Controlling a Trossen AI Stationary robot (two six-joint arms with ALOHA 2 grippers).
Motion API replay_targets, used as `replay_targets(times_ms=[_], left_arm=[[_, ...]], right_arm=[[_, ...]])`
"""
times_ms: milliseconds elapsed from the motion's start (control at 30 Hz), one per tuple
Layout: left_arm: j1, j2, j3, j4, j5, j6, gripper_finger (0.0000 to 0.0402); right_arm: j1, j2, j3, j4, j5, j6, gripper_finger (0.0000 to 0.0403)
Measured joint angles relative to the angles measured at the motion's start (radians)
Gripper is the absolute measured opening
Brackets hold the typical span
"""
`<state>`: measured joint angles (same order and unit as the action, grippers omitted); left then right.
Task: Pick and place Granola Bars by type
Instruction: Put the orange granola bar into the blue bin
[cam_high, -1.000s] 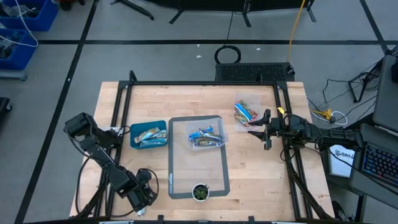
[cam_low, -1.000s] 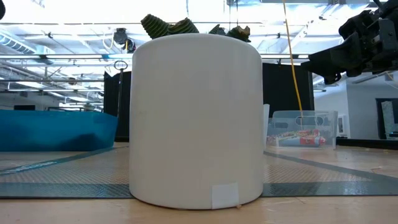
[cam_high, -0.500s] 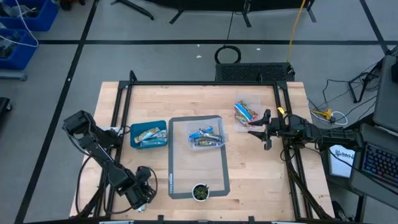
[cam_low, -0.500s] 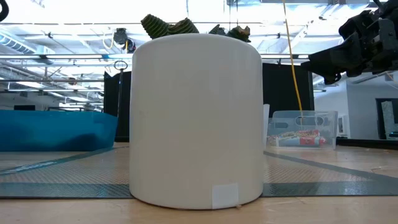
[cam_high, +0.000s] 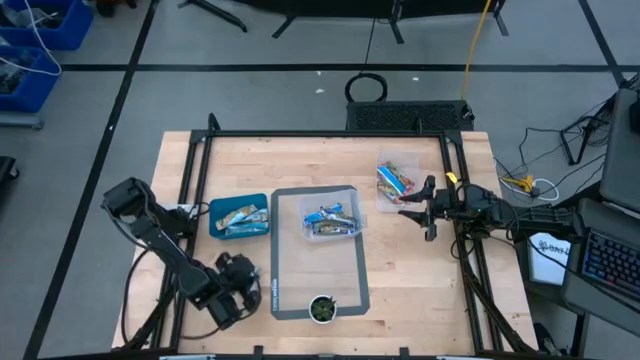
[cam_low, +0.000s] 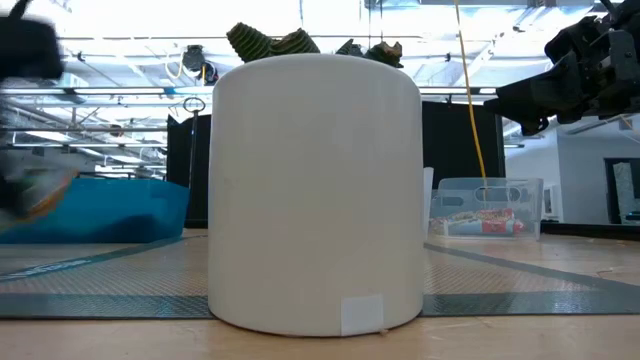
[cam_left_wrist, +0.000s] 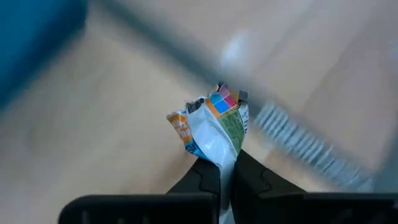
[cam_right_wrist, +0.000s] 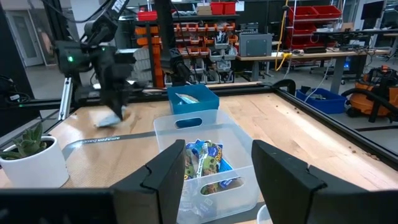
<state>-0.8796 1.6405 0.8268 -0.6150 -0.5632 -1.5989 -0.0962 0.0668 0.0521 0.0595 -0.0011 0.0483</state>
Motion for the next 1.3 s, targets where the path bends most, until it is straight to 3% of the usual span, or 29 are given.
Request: replay_targets(times_ms=[167,333,533,700,1000,1300], left_arm=[[0.021,-0.094,0.003,0.028,-0.190,0.177,0.0011],[0.056,-0.210,0.005,0.138,-0.337,0.466,0.0010],[0.131,-0.340,0.007,0.185,-0.427,0.789,0.0010],[0.217,-0.439,0.005,0.164,-0.456,0.947,0.0010],[0.432,-0.699,-0.186,0.214,-0.375,1.071,0.0009],[0.567,-1.047,-0.455,0.670,-0.114,1.434,0.0008]], right_arm=[[0.000,0.000,0.000,0.000,0.000,0.000,0.0176],[0.000,0.000,0.000,0.000,0.000,0.000,0.0176],[0.000,0.000,0.000,-0.003,0.000,0.000,0.0176],[0.000,0.000,0.000,-0.004,0.000,0.000,0.0176],[0.000,0.000,0.000,-0.004,0.000,0.000,0.0176],[0.000,0.000,0.000,-0.004,0.000,0.000,0.0176]])
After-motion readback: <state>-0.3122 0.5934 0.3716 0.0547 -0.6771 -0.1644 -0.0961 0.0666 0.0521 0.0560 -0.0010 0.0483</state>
